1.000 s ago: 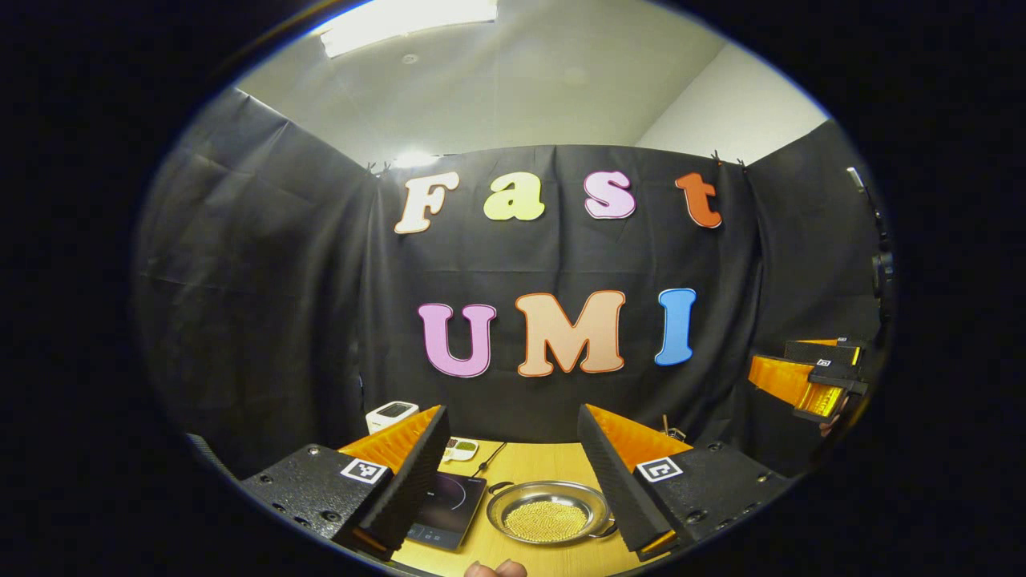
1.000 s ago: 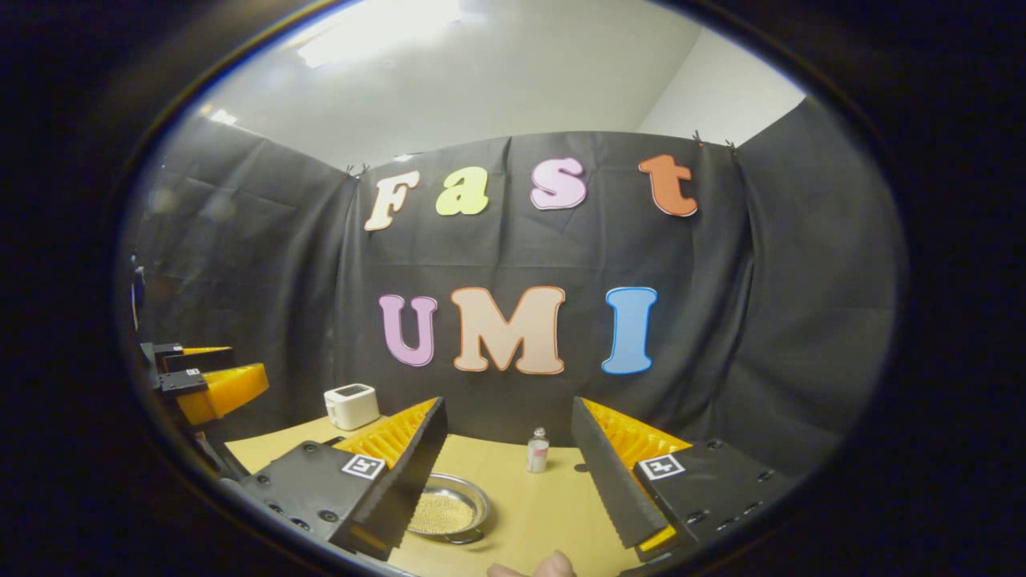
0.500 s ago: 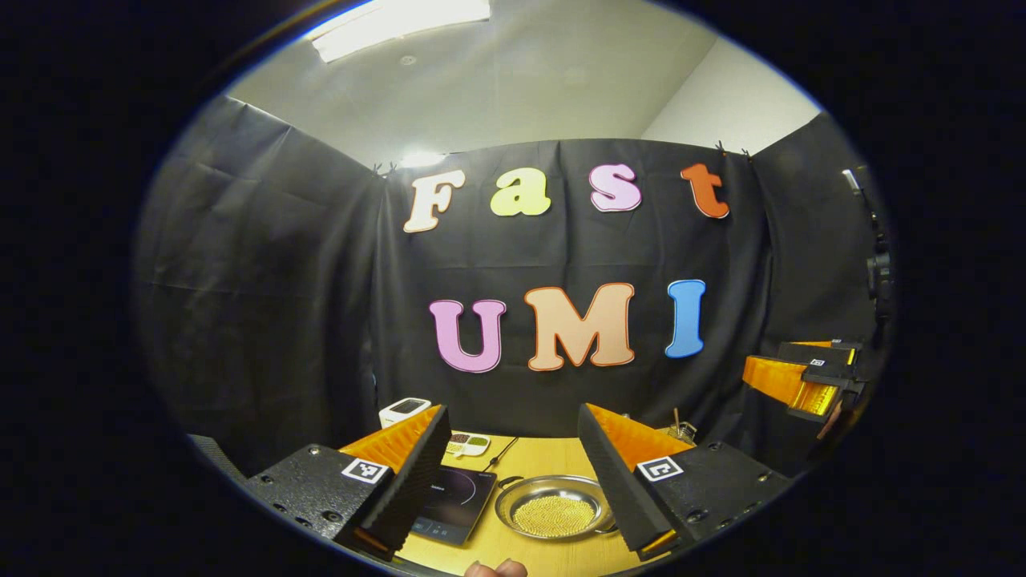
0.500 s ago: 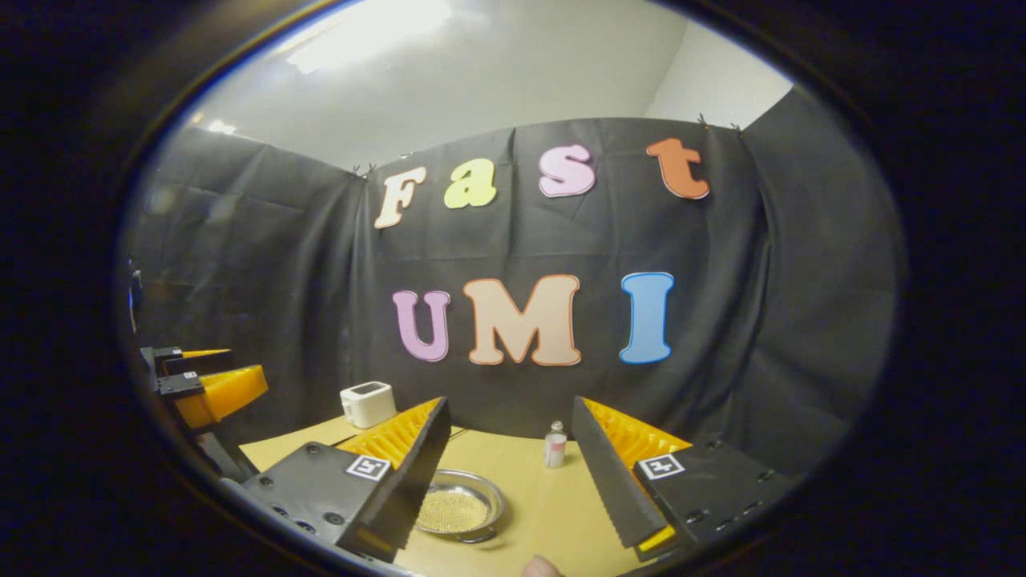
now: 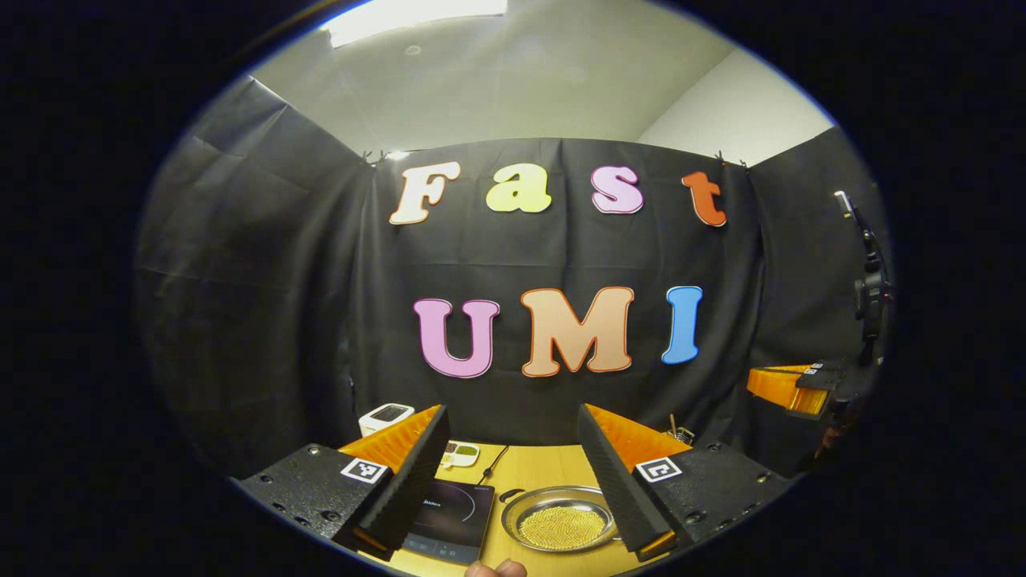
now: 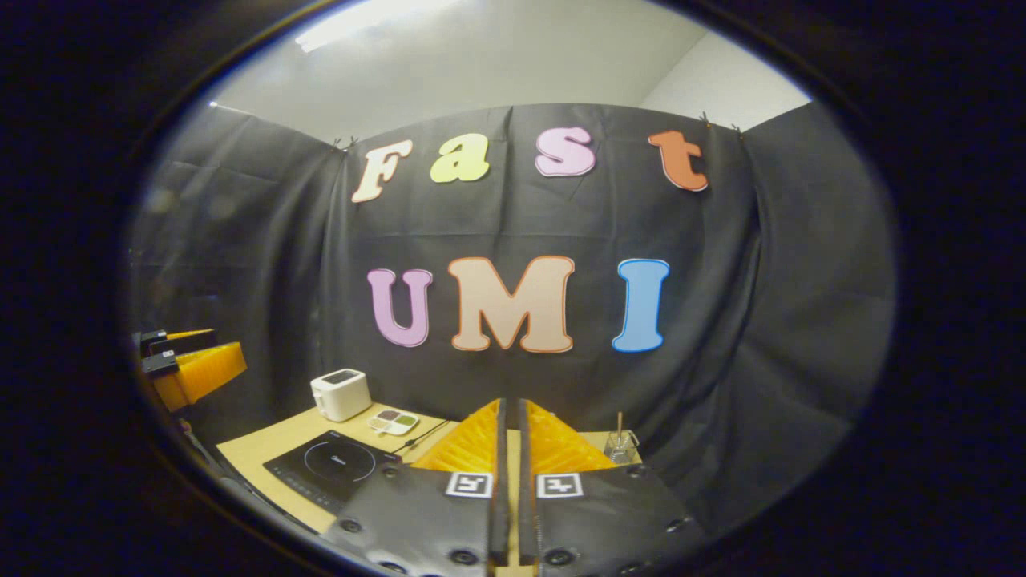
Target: First push the handle of the pot to place it horizontally, then grasp the pot with both hands and set it on the induction cooktop.
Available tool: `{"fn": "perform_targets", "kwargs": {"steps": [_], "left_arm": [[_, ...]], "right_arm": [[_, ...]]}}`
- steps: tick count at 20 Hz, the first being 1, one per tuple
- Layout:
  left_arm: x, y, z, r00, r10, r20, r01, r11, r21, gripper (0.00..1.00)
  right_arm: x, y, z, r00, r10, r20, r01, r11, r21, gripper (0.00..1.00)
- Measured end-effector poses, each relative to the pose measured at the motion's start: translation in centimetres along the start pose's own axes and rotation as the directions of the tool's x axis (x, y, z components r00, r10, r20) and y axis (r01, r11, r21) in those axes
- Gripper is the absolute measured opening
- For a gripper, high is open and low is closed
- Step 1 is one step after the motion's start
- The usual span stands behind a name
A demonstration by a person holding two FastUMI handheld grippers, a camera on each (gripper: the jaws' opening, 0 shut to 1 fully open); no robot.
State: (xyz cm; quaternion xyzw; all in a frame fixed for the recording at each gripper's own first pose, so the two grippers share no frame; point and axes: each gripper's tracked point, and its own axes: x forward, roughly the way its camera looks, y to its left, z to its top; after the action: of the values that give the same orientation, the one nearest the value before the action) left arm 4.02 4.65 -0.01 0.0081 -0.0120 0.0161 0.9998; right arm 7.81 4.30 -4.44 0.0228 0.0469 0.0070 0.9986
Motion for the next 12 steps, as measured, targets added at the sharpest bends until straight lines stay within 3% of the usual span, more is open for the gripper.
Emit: {"fn": "perform_targets", "kwargs": {"steps": [1,2,6,12], "left_arm": [[0.4,0.8,-0.1,1.0,-0.01,0.002,0.01,1.0,0.013,0.96],[0.7,1.4,-0.3,1.0,-0.021,0.004,0.021,1.0,0.016,0.96],[1.1,2.7,-1.7,0.997,-0.081,-0.01,0.081,0.997,-0.016,0.95],[2.1,4.6,-4.2,0.995,-0.078,-0.063,0.076,0.997,-0.023,0.96]], "right_arm": [[0.1,0.5,-0.6,1.0,-0.007,-0.018,0.007,1.0,0.007,0.1],[0.5,0.9,-1.5,0.999,-0.013,-0.045,0.013,1.0,0.006,0.0],[1.4,3.0,-5.2,0.986,0.025,-0.163,-0.017,0.998,0.055,0.03],[2.4,4.1,-10.8,0.951,0.055,-0.305,-0.018,0.992,0.124,0.0]]}}
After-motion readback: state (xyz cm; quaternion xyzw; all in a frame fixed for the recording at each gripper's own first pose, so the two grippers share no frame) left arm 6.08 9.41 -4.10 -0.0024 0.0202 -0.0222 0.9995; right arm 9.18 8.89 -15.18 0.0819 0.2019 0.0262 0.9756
